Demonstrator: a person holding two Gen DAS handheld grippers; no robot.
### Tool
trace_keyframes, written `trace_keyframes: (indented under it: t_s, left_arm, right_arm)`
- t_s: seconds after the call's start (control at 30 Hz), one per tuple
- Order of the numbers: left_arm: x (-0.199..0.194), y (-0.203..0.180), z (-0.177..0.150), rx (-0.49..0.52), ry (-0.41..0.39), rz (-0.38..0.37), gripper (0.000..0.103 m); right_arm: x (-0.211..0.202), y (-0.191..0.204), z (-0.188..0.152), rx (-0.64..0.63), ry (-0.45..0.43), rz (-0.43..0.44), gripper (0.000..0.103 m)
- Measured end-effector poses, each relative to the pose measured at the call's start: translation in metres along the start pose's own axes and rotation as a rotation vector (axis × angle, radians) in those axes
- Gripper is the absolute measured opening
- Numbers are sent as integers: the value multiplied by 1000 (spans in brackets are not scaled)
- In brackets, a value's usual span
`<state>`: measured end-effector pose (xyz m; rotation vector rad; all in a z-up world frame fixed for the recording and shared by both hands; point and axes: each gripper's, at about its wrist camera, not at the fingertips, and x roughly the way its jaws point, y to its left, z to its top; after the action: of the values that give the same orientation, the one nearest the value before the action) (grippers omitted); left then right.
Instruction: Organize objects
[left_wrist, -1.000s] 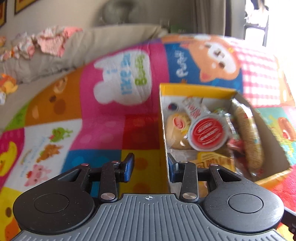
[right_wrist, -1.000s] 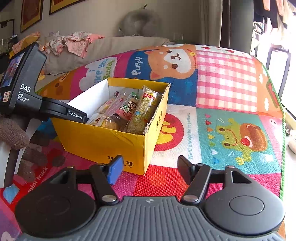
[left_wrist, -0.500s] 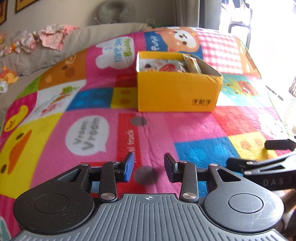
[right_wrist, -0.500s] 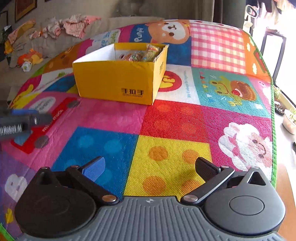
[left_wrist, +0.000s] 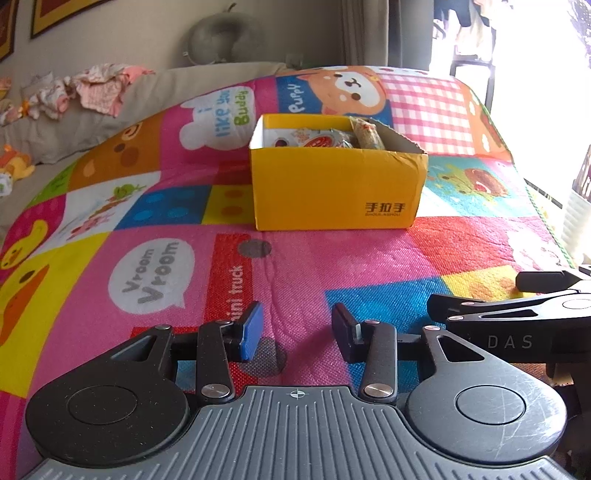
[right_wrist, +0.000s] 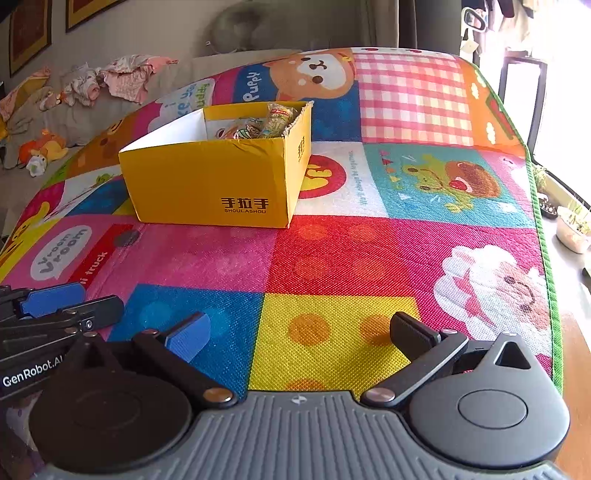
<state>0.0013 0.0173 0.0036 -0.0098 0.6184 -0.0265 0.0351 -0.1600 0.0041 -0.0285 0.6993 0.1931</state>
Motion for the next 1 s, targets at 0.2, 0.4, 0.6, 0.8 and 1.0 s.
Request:
trace_keyframes:
  t_s: [0.2, 0.4, 0.6, 0.8, 1.0]
  left_arm:
    - [1, 0, 1, -20, 0, 11, 45]
    - [1, 0, 1, -25, -1, 7, 45]
    - [0, 2, 0, -36, -1, -2, 45]
    - [0, 2, 1, -37, -1, -2, 45]
    - [0, 2, 1, -36, -1, -2, 45]
  right_arm:
    - [1, 2, 0, -7, 1, -10, 103]
    - [1, 1, -1, 3, -5, -13, 103]
    - [2, 3, -1, -2, -7, -17, 103]
    - [1, 2, -2, 0, -9, -15, 103]
    - [2, 2, -1, -1, -8, -16, 103]
